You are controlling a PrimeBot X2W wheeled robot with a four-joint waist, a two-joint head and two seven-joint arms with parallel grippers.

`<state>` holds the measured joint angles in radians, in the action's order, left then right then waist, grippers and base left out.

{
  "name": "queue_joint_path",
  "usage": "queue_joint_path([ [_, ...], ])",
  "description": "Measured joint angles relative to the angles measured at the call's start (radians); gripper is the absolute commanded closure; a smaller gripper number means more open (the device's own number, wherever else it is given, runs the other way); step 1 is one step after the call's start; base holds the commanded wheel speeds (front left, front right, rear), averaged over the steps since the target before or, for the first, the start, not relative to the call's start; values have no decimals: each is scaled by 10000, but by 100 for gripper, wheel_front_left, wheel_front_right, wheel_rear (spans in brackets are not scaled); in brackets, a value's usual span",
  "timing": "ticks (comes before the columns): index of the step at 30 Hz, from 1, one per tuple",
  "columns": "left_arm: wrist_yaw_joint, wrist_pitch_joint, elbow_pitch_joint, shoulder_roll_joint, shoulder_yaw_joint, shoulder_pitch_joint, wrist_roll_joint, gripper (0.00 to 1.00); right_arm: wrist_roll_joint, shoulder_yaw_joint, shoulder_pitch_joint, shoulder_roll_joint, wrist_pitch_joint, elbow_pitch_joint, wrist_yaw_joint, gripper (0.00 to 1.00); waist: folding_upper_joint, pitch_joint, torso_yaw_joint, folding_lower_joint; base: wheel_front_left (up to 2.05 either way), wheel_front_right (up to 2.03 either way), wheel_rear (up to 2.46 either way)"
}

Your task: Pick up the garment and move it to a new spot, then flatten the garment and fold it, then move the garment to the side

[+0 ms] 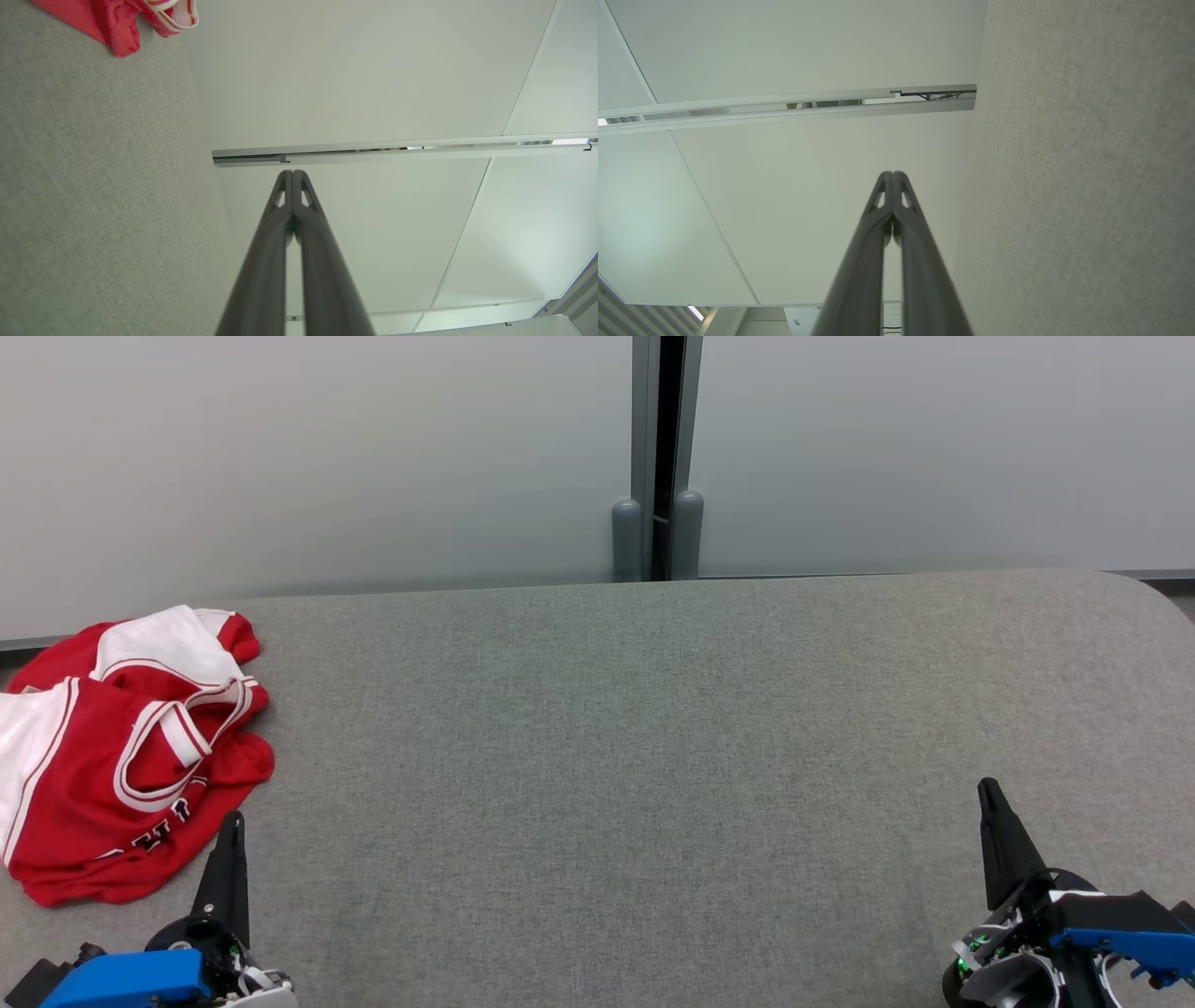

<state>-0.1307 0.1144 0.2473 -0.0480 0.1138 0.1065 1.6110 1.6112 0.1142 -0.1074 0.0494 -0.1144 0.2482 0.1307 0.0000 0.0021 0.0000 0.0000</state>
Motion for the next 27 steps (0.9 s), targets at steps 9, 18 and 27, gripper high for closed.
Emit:
queue_joint_path([
  [9, 4, -31, 489, 190, -38, -418, -8, 0, -2, -33, 498, -46, 35, 514, -4, 0, 0, 5, -1, 0, 0, 0, 0],
  [18, 4, -476, 357, 199, -75, -430, -777, 0, -545, -211, 481, -52, 458, 531, -4, 0, 0, 28, -3, 0, 0, 0, 0],
  [27, 167, -892, -21, 180, -186, -294, -2493, 0, -1950, -405, 368, -52, 886, 351, -4, 0, 0, 59, -12, 0, 0, 0, 0],
])
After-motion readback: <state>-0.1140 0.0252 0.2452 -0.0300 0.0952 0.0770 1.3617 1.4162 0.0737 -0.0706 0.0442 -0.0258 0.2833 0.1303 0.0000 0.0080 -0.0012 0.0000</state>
